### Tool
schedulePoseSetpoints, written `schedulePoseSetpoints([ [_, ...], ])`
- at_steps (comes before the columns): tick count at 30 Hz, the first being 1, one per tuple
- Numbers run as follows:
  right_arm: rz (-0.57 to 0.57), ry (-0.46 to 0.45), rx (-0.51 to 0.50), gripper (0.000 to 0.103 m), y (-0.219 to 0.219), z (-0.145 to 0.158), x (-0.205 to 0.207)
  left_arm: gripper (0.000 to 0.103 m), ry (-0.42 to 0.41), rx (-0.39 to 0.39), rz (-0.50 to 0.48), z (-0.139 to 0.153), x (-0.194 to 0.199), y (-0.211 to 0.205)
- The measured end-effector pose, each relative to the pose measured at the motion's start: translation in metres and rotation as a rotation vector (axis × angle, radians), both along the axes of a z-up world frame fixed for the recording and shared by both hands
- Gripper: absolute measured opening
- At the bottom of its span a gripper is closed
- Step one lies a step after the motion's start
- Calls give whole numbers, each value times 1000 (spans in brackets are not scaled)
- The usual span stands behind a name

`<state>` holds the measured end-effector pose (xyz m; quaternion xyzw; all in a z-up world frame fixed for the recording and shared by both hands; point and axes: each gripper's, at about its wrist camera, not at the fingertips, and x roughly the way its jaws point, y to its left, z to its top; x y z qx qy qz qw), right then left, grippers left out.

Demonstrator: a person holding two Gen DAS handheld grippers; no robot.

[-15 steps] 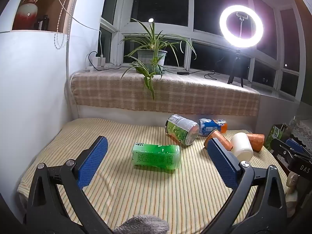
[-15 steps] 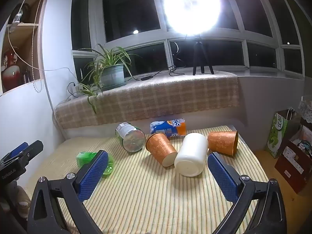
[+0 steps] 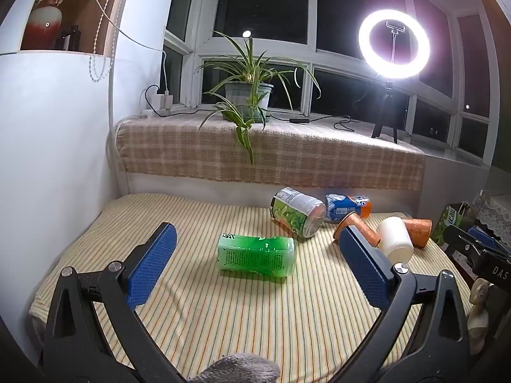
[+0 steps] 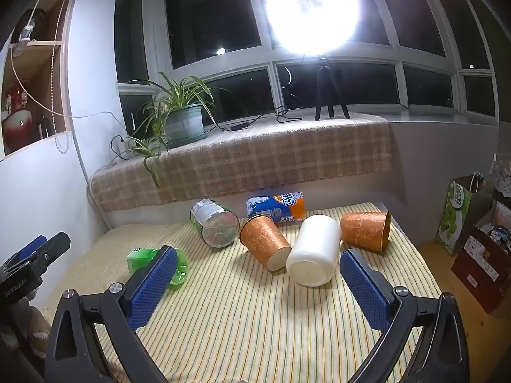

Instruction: Flip cup upright

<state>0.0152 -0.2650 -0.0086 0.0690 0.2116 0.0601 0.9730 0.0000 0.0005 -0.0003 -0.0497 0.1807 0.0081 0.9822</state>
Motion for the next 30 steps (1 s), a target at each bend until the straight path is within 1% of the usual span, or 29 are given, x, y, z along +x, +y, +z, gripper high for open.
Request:
schedulePoseSetpoints([
  [4, 3, 0, -2, 103, 3, -3, 1, 103, -1, 1, 0, 0, 0, 0],
  [30, 7, -1, -1, 103, 6, 1, -2, 103, -4, -2, 0, 0, -1, 0],
])
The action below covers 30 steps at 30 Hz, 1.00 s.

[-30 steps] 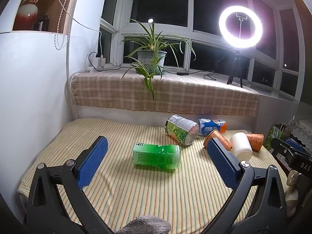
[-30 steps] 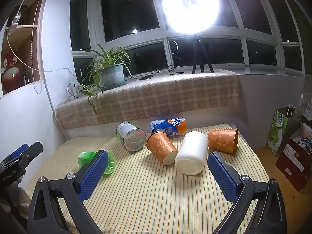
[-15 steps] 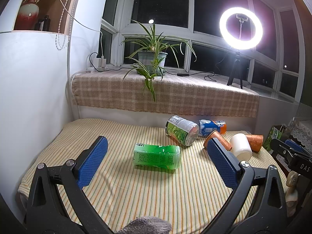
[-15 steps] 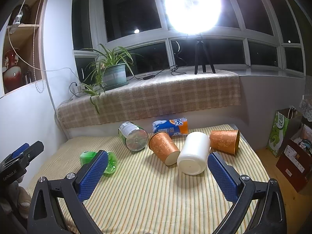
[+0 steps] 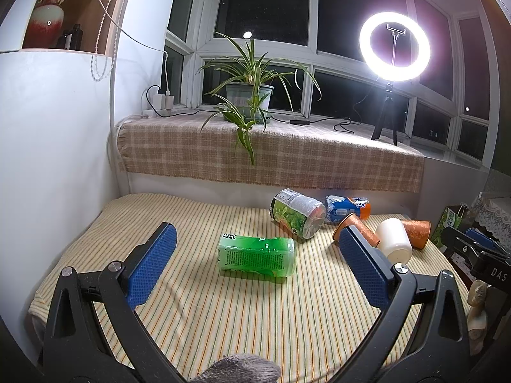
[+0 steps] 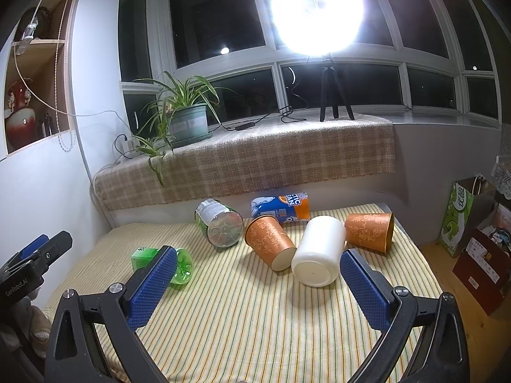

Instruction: Flip cup upright

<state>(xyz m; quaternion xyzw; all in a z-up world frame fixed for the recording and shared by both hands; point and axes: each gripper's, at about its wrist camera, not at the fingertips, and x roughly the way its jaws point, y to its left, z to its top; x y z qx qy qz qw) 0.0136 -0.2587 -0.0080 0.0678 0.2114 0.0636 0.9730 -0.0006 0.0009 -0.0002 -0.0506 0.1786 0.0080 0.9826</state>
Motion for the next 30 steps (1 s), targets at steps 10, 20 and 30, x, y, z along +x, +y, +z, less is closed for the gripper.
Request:
schedulePoseSetpoints([
  [10, 1, 1, 1, 103, 1, 0, 0, 103, 0, 0, 0, 5, -5, 0],
  [20, 3, 3, 1, 103, 0, 0, 1, 103, -1, 0, 1, 4, -5, 0],
  [30, 4, 7, 3, 103, 1, 0, 2, 103, 0, -2, 0, 4, -5, 0],
])
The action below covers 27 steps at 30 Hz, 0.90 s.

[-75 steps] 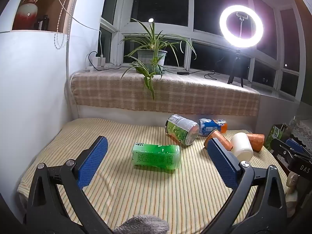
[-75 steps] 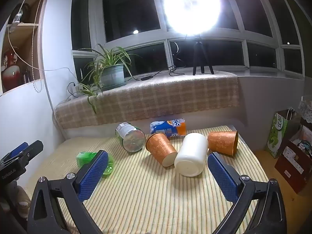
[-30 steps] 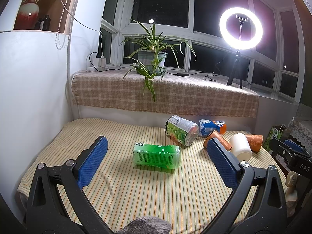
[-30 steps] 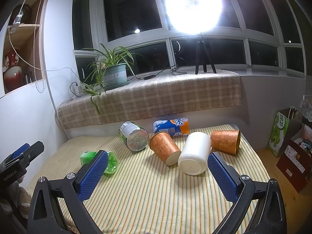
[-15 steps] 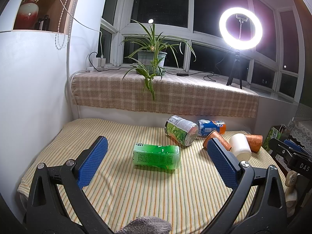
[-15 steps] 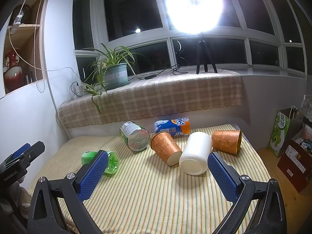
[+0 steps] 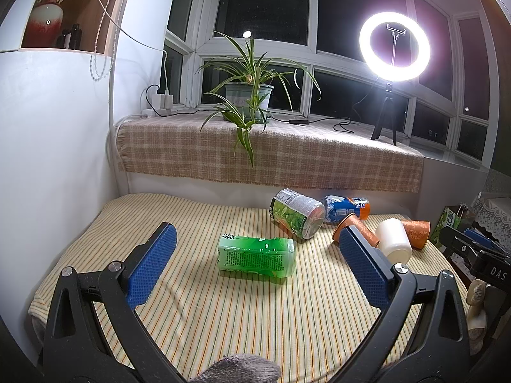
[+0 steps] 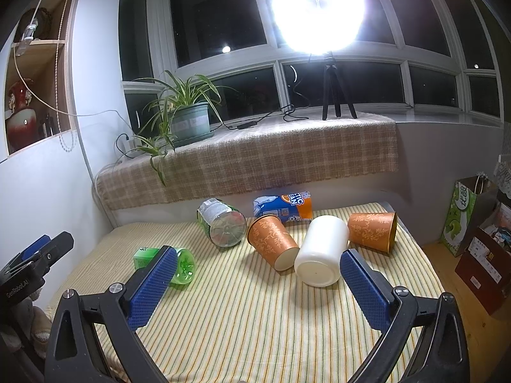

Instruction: Flip cup upright

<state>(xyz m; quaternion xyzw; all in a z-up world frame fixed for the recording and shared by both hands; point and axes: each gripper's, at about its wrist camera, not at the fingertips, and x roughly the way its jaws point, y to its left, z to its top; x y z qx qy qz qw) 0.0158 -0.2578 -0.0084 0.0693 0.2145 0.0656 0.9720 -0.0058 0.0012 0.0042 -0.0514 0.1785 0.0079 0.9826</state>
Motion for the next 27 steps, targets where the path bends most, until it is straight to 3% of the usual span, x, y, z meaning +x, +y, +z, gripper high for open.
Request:
schedulePoseSetpoints([
  [15, 36, 37, 6, 103, 13, -1, 15, 103, -3, 3, 9, -1, 0, 1],
  [27, 197, 142, -41, 103, 48, -4, 74, 103, 47, -17, 39, -17, 12, 36],
])
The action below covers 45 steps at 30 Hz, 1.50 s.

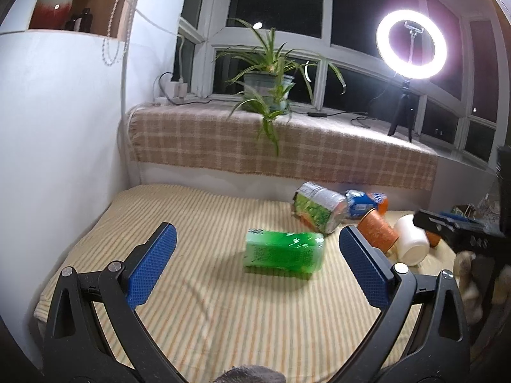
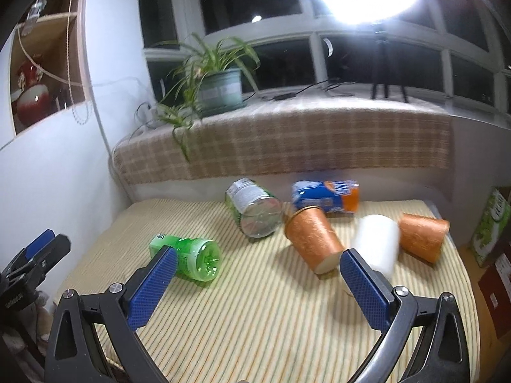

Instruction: Flip cup upright

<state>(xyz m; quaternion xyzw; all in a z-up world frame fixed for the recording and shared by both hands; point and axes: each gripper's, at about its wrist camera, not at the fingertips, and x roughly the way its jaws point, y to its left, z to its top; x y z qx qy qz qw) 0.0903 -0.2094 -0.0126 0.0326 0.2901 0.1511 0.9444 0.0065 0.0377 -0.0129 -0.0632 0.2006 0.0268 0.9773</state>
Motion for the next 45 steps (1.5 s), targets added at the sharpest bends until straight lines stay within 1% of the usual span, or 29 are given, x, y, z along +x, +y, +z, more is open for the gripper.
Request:
schedulePoseSetpoints([
  [3, 52, 38, -28, 103, 10, -2, 25, 103, 26, -7, 25, -5, -1, 14],
  [8, 126, 148, -54, 103, 25, -6, 76, 103, 67, -19, 74, -15, -7, 35],
  [10, 153, 188, -84, 103, 34, -9, 96, 103, 82, -19, 91, -19, -9, 41],
  [13, 176, 246, -150, 103, 50, -15, 129, 103, 102, -22, 115, -25, -12, 52],
  [15, 179, 267, -203, 103, 61, -21, 148, 103, 111, -30, 133, -27, -14, 61],
  [19, 203, 313, -296, 102, 80, -34, 177, 103, 119, -41, 163, -29, -17, 73],
  [24, 208, 372, -368, 100, 95, -51, 206, 103, 125, -49, 184, -30, -18, 83],
  [30, 224, 406, -432, 99, 108, -66, 223, 103, 128, -52, 187, -31, -18, 86],
  [38, 222, 422, -531, 99, 123, -88, 236, 103, 126, -55, 189, -29, -18, 85],
  [40, 212, 426, -543, 98, 125, -91, 236, 103, 124, -55, 190, -29, -18, 85],
  [42, 207, 427, -550, 93, 125, -93, 237, 103, 124, -54, 191, -29, -19, 86],
  [44, 208, 425, -558, 90, 124, -94, 239, 103, 126, -55, 189, -29, -19, 86],
  [45, 209, 422, -559, 89, 125, -93, 238, 103, 125, -55, 188, -28, -20, 86],
])
